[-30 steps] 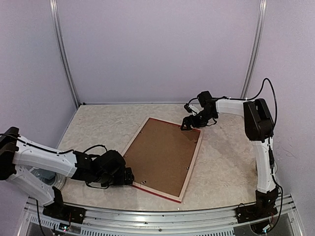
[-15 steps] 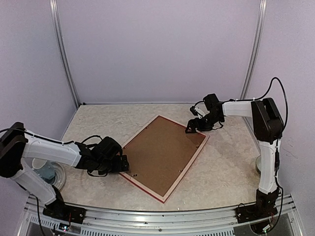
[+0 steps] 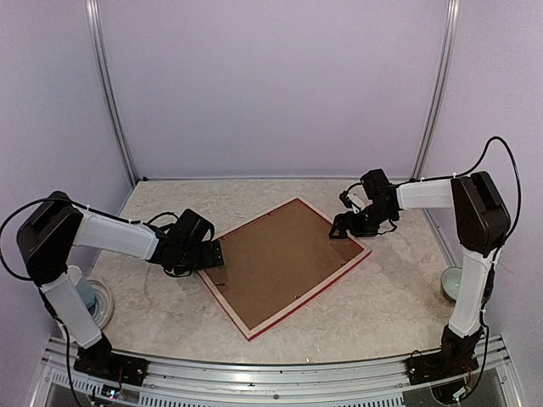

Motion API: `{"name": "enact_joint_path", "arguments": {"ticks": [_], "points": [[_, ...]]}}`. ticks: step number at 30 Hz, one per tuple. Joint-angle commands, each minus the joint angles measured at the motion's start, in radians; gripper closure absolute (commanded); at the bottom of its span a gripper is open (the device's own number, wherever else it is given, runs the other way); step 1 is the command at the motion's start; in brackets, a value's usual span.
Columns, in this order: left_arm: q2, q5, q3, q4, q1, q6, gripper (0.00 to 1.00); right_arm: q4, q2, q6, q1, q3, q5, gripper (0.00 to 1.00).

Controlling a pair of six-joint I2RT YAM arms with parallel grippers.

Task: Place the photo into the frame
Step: Rotate the fastener on the backboard.

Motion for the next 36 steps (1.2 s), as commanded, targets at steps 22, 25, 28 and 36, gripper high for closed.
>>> {"name": "enact_joint_path", "arguments": {"ticks": [22,25,28,36], "points": [[0.41,0.237,0.547,0.072,0.163,0.057,0.01,0.114,-0.228,0.112,0.026,-0.244,-0.036,0.05],[0.408,0.218,0.584,0.031,0.183,0.067,0.01,0.115,-0.249,0.128,0.026,-0.26,-0.019,0.05],[0.373,0.155,0.577,-0.032,0.188,0.073,0.01,0.115,-0.269,0.142,0.026,-0.276,-0.003,0.05],[0.144,0.191,0.231,0.077,0.172,-0.009,0.01,0.132,-0.322,0.161,0.026,-0.32,-0.002,0.05]]}}
